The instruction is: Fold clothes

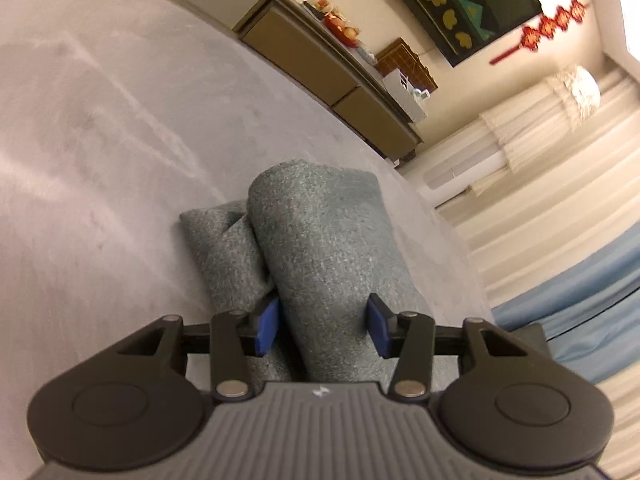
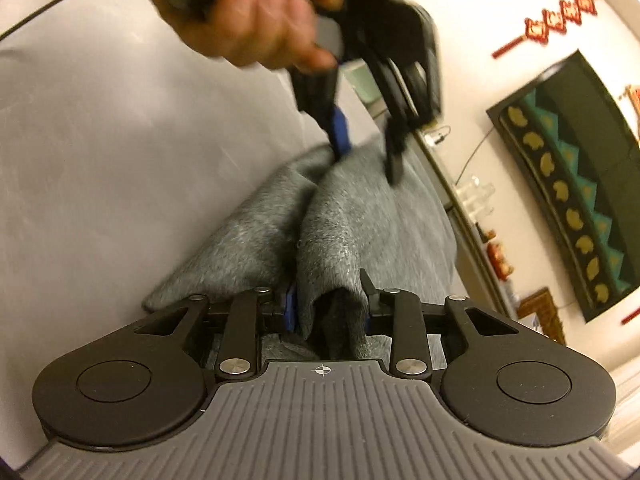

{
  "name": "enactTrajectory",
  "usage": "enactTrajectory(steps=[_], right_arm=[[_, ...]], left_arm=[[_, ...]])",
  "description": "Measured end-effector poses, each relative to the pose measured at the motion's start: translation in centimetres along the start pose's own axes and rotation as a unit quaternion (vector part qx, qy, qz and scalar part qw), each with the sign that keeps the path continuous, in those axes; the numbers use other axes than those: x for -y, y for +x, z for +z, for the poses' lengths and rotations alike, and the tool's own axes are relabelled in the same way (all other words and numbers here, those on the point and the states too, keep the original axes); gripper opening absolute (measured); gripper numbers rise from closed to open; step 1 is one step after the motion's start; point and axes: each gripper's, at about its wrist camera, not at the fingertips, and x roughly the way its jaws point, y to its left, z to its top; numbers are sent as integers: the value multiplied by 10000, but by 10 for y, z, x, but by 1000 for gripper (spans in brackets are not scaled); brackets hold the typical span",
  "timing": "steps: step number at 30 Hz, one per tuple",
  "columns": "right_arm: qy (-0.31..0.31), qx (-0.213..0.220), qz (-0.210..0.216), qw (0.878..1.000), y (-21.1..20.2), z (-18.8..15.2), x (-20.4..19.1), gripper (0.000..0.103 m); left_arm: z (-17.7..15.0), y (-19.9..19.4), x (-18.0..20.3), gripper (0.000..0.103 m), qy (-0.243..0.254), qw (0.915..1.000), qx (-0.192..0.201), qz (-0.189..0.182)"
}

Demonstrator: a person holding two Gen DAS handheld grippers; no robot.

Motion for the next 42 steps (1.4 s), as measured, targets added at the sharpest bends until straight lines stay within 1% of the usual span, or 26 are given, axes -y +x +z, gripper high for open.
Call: enactTrajectory(steps=[1, 2, 4, 6, 7, 8, 10, 12, 13, 14, 17, 19, 21, 23, 25, 26, 28, 30, 32, 33, 34, 35, 37, 39, 40, 42], right_arm=[[141, -101, -1, 9998, -6, -4, 8, 45], [301, -215, -7, 9993, -13, -8, 17, 48], [898, -270, -18, 9956, -29, -15, 38, 48], [1410, 46, -175, 9898, -61, -10, 42, 49], [1660, 214, -257, 9856, -78, -7, 44, 52], [1747, 368, -153, 9838, -85, -5, 41, 53], [1463, 396, 217, 9882, -86, 6, 18, 55], [1151, 153, 296, 9928, -64, 9, 0, 50], [1192, -77, 405, 9920, -47, 9, 1, 37], [1262, -322, 526, 9901, -30, 7, 3, 14], [1531, -773, 501, 9839, -26, -5, 12, 15], [1501, -928, 489, 9831, -32, -15, 13, 15], [1514, -988, 550, 9820, -35, -21, 18, 15], [1531, -1043, 617, 9807, -39, -28, 22, 16], [1511, -1092, 649, 9803, -50, -38, 18, 16], [1533, -1119, 655, 9796, -54, -41, 19, 16], [1547, -1188, 646, 9787, -54, -48, 25, 17], [1511, -1266, 593, 9786, -55, -56, 30, 17], [1567, -1330, 566, 9770, -55, -64, 37, 22], [1637, -1317, 542, 9762, -59, -67, 43, 26], [1711, -1298, 514, 9753, -62, -70, 50, 43], [1784, -1278, 486, 9744, -66, -74, 57, 51], [1936, -1086, 231, 9748, -83, -75, 72, 50], [1930, -861, -67, 9774, -99, -72, 79, 51], [1763, -731, -218, 9814, -103, -67, 77, 53], [1163, -577, -447, 9905, -101, -53, 64, 64]], left_arm=[[-3, 1, 0, 46, -35, 10000, -16, 0], [-6, 1, 2, 45, -37, 10000, -27, 25], [-10, -1, 5, 45, -46, 10000, -14, 81], [-11, -4, 8, 47, 31, 10000, -31, 29], [-11, -3, 8, 50, 56, 10000, -45, 26], [-11, -2, 8, 53, 81, 9999, -59, 23], [-12, 0, 7, 54, 119, 9999, -81, 18], [-11, 1, 5, 54, 101, 9999, -75, 15], [-11, 2, 3, 54, 93, 9999, -73, 13], [-11, 2, 2, 51, 84, 9999, -70, 12], [-8, 5, -6, 45, -39, 9998, -182, -98], [-7, 6, -7, 45, -98, 9994, -250, -198], [-9, 2, -4, 45, -53, 9995, -255, -202], [-12, -4, -1, 49, -14, 9995, -243, -203], [-17, -12, 0, 52, -4, 9995, -192, -262], [-19, -16, -1, 57, 4, 9997, -123, -232], [-21, -23, -6, 61, -32, 10000, 53, -70], [-23, -21, -14, 61, -169, 9999, 9, 24], [-26, -19, -15, 61, -191, 9998, -63, -19], [-28, -23, -11, 61, -151, 9999, -17, -74], [-29, -26, -7, 61, -112, 9998, 30, -129], [-30, -30, -3, 61, -75, 9997, 73, -225], [-36, -37, 9, 61, 37, 9988, 102, -473], [-45, -39, 20, 61, 302, 9981, 16, -530], [-49, -40, 25, 60, 435, 9975, -26, -559], [-57, -33, 30, 59, 569, 9968, -211, -521]])
